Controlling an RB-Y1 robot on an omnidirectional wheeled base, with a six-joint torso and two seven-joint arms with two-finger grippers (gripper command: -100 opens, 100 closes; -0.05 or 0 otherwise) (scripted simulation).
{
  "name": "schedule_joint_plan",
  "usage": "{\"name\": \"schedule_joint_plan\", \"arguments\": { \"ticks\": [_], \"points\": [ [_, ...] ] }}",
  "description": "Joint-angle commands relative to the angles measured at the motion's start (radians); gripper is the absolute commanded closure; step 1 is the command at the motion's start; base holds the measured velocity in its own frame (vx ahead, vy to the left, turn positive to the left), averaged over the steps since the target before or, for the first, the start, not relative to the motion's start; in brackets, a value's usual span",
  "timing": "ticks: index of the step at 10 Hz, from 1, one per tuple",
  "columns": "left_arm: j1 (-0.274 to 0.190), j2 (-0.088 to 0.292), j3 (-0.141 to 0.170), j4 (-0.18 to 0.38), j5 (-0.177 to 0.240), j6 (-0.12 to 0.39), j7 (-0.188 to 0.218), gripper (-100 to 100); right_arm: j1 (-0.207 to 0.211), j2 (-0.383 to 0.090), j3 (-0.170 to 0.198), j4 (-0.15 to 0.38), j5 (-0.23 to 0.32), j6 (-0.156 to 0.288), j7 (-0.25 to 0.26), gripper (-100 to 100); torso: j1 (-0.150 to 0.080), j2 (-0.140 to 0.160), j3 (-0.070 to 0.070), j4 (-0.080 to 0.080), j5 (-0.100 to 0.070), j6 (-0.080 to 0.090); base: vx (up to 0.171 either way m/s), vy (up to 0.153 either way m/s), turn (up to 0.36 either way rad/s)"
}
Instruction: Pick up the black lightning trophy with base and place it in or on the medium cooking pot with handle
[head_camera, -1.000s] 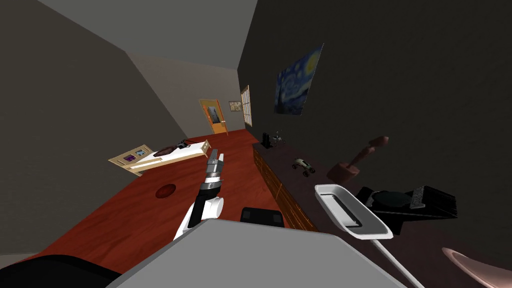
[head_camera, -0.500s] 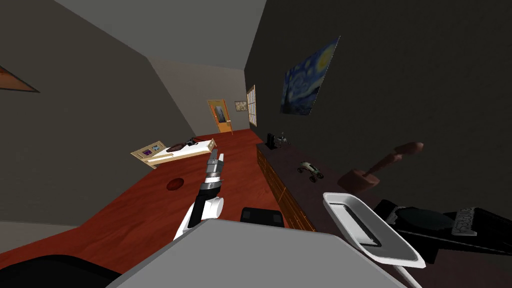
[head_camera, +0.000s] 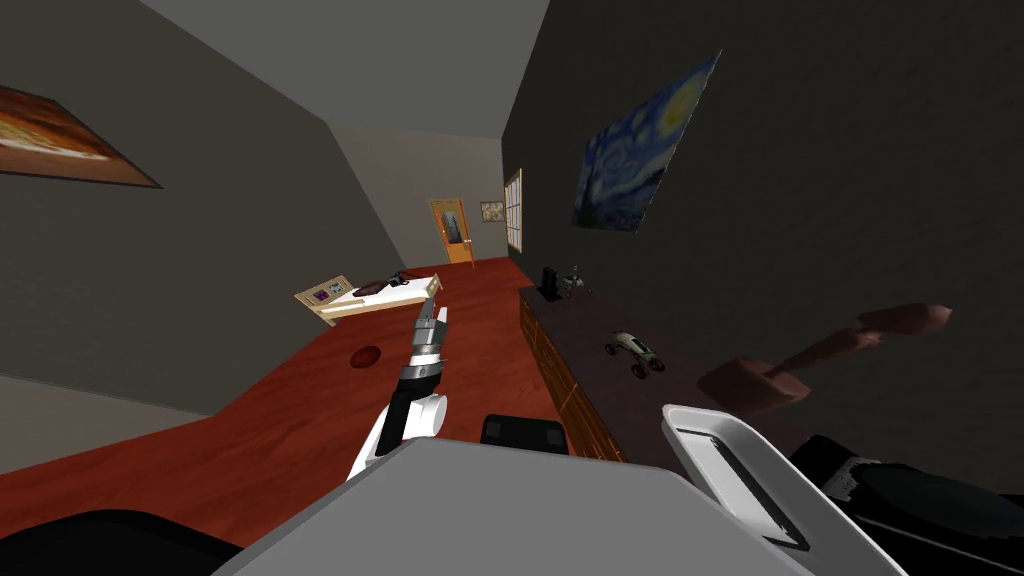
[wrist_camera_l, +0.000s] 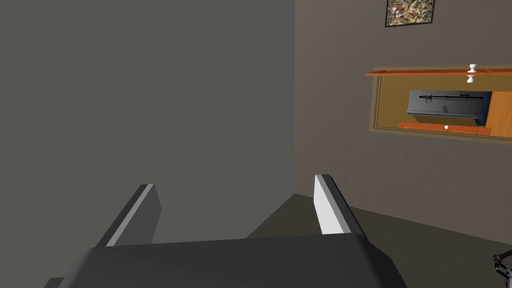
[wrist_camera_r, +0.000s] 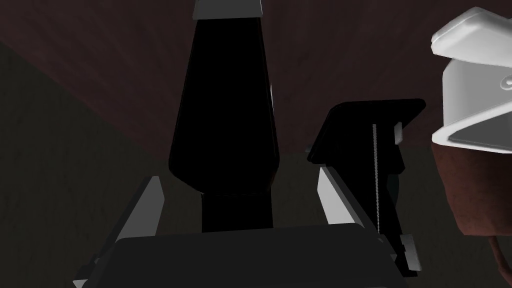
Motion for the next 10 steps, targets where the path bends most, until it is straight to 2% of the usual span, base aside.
{"name": "schedule_joint_plan", "arguments": {
  "ticks": [1,2,3,4,5,6,7,8,9,10],
  "points": [
    [0.000,0.000,0.000,0.000,0.000,0.000,0.000,0,0.000,0.000,0.000,0.000,0.000,0.000,0.000,-100,0.000,0.000,0.000,0.000,0.000,0.000,0.014,-0.032,0.035],
    [0.000,0.000,0.000,0.000,0.000,0.000,0.000,0,0.001,-0.001,-0.001,0.001,0.000,0.001,0.001,0,0.001,0.001,0.000,0.000,0.000,0.001,0.003,-0.005,-0.003],
    [0.000,0.000,0.000,0.000,0.000,0.000,0.000,0,0.017,0.011,0.008,-0.018,-0.047,0.044,-0.010,-100,0.002,0.002,0.001,0.000,0.000,0.001,-0.125,-0.001,0.350],
    [0.000,0.000,0.000,0.000,0.000,0.000,0.000,0,0.017,0.011,0.008,-0.018,-0.047,0.044,-0.010,-100,0.003,0.008,0.004,0.002,0.000,-0.001,-0.165,0.014,0.403],
    [0.000,0.000,0.000,0.000,0.000,0.000,0.000,0,0.034,0.023,0.017,-0.037,-0.089,0.083,-0.021,-100,0.004,0.011,0.006,0.003,0.001,0.000,-0.206,0.033,0.402],
    [-0.001,0.000,0.000,0.000,0.000,0.000,0.000,0,0.034,0.023,0.017,-0.037,-0.093,0.088,-0.021,-100,0.005,0.014,0.008,0.003,0.001,-0.001,-0.173,0.004,0.271],
    [0.000,0.000,0.000,0.000,0.000,0.000,0.000,0,0.050,0.035,0.026,-0.056,-0.134,0.131,-0.032,-100,0.003,0.013,0.008,0.003,0.000,0.000,-0.195,0.045,0.404],
    [-0.001,0.000,0.000,0.000,0.000,0.000,0.000,0,0.050,0.035,0.026,-0.056,-0.139,0.131,-0.032,-100,0.004,0.014,0.008,0.003,0.001,-0.001,-0.169,0.043,0.327],
    [0.000,0.000,0.000,0.000,0.000,0.000,0.000,0,0.067,0.047,0.035,-0.076,-0.181,0.172,-0.043,-100,0.002,0.013,0.008,0.004,0.000,0.000,-0.190,0.032,0.390],
    [-0.001,0.000,0.000,0.000,0.000,0.000,0.000,0,0.067,0.047,0.035,-0.076,-0.185,0.175,-0.043,-100,0.001,0.015,0.009,0.004,0.000,-0.001,-0.164,0.037,0.338]
  ]
}}
